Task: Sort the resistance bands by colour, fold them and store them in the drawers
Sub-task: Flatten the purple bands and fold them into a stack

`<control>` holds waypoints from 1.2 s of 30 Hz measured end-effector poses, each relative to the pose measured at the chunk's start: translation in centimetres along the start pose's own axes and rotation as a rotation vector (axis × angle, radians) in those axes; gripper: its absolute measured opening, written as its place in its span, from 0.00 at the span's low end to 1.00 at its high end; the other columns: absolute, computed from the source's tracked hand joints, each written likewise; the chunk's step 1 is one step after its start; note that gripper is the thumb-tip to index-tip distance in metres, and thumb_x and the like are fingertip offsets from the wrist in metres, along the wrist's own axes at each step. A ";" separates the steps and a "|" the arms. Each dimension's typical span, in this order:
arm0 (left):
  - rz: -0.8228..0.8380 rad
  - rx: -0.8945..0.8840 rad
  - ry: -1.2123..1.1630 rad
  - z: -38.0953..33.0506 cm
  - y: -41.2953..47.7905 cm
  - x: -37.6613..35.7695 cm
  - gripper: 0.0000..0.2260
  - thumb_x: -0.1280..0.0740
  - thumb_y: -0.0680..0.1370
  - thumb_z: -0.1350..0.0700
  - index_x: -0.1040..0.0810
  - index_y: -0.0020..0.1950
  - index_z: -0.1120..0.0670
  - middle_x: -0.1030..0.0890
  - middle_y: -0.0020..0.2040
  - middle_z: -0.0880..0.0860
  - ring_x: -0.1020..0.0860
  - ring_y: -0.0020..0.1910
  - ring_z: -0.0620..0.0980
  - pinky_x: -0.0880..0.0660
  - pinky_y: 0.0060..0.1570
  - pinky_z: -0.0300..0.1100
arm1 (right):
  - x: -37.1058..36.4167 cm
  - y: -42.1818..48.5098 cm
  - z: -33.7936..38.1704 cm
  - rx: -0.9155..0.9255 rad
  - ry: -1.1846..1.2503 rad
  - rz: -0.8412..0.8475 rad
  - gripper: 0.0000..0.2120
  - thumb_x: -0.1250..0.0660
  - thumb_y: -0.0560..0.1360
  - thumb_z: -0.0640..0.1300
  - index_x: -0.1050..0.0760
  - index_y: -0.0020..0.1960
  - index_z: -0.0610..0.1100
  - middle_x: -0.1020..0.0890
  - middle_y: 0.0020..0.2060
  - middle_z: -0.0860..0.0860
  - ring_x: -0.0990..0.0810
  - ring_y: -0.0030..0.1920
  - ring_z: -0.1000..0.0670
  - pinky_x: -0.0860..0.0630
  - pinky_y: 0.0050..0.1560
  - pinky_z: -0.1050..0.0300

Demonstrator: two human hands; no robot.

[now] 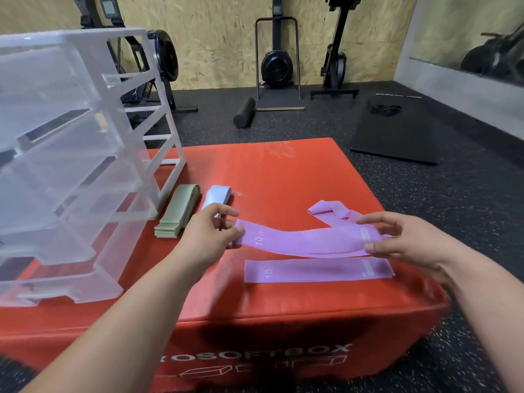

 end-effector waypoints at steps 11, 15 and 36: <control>0.051 -0.003 0.116 0.2 -1.2 -1.5 0.05 0.26 0.79 0.68 0.14 0.50 0.59 0.17 0.45 0.60 0.17 0.36 0.49 0.15 0.48 0.43 | 1.2 -0.9 -1.1 -0.026 -0.031 -0.157 0.14 0.20 0.68 0.31 0.13 0.51 0.42 0.12 0.51 0.39 0.13 0.52 0.48 0.19 0.64 0.50; 0.047 0.019 0.113 0.6 -1.3 -1.9 0.04 0.26 0.79 0.66 0.13 0.50 0.59 0.15 0.45 0.58 0.17 0.38 0.49 0.14 0.53 0.49 | 0.9 -1.3 -0.6 0.001 -0.082 -0.165 0.09 0.17 0.67 0.40 0.11 0.47 0.45 0.11 0.45 0.47 0.12 0.53 0.50 0.21 0.65 0.50; 0.039 0.064 0.225 2.8 -0.9 -2.7 0.04 0.28 0.81 0.64 0.13 0.48 0.58 0.14 0.45 0.58 0.17 0.40 0.51 0.14 0.44 0.45 | -0.5 0.4 -3.5 0.034 -0.805 -0.360 0.13 0.21 0.69 0.41 0.25 0.43 0.52 0.16 0.37 0.55 0.17 0.43 0.49 0.21 0.50 0.52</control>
Point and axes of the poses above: each hand's wrist, its own y-axis towards the middle knuckle, its own x-axis out of the back of the hand, z = x × y, the point moved 5 cm from there along y, towards the middle knuckle
